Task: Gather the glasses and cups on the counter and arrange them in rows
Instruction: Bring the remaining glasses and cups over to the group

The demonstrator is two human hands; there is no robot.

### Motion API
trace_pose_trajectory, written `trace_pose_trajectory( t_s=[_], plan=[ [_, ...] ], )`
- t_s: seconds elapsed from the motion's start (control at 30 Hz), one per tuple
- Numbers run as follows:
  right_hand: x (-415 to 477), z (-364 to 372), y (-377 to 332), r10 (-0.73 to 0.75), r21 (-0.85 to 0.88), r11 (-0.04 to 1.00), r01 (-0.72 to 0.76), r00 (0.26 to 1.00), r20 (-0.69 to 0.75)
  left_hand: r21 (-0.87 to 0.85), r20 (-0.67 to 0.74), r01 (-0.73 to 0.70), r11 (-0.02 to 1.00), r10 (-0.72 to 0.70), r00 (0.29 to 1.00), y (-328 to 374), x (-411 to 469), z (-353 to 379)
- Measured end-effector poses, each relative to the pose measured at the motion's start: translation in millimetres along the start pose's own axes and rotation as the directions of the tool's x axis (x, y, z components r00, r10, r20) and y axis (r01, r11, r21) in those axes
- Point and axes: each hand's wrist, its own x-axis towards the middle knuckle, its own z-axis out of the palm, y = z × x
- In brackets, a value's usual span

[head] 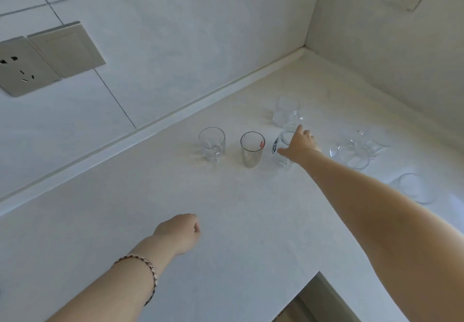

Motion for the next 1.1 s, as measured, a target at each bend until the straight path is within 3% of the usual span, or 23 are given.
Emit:
trace_pose_trajectory(
  t_s=[0.3, 0.43, 0.57, 0.77, 1.1],
  plan=[
    [-1, 14, 14, 0.001, 0.157, 0.987, 0.017, 0.994, -0.110, -0.045, 0.011, 0.029, 0.999, -0.029, 1.000, -8, 0, 1],
    [-40, 17, 17, -0.135, 0.004, 0.991, 0.136, 0.986, -0.095, -0.080, 0.018, 0.044, 0.996, -0.043, 0.999, -23, -14, 11],
    [-93, 24, -5, -0.269, -0.091, 0.959, 0.270, 0.963, 0.019, -0.118, 0.022, 0.065, 0.991, -0.063, 0.998, -56, -40, 22],
    [-193, 69, -81, -0.471, -0.097, 0.865, 0.493, 0.863, 0.185, -0.201, 0.003, 0.147, 0.969, -0.149, 0.989, -147, -102, 46],
    [-404, 201, -251, -0.676, -0.151, 0.645, 0.749, 0.652, 0.343, -0.347, 0.008, 0.334, 0.876, -0.353, 0.936, -383, -268, 118]
  ],
)
